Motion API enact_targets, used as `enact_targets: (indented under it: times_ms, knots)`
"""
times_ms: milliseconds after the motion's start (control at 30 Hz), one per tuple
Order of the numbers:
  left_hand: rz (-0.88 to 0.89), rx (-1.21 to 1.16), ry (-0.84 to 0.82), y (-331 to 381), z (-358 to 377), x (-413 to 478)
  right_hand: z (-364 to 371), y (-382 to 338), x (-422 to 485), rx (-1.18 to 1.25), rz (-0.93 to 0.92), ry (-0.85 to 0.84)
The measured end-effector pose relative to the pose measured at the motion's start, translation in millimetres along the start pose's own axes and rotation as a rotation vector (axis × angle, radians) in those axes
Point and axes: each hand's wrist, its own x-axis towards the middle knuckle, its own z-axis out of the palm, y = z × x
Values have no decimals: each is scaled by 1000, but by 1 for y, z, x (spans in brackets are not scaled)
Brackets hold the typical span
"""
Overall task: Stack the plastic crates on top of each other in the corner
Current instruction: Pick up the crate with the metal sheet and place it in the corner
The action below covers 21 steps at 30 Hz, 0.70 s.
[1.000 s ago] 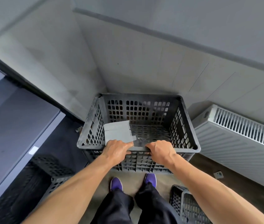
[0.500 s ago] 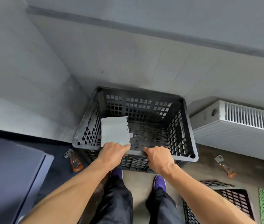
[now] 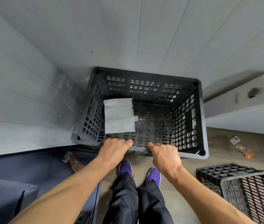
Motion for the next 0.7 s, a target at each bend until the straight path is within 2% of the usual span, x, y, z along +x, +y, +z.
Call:
enact_targets:
  times_ms: [367,600,700]
  knots:
    - [-47,64,-57,-14,68,5,70,-14,20,83,-27,37]
    - [-90,-59,-25,-11,81,5,75,-5,20,146,-32,34]
    - [-120,-36,-72,-9,76,5,75,-8,20,148,-19,43]
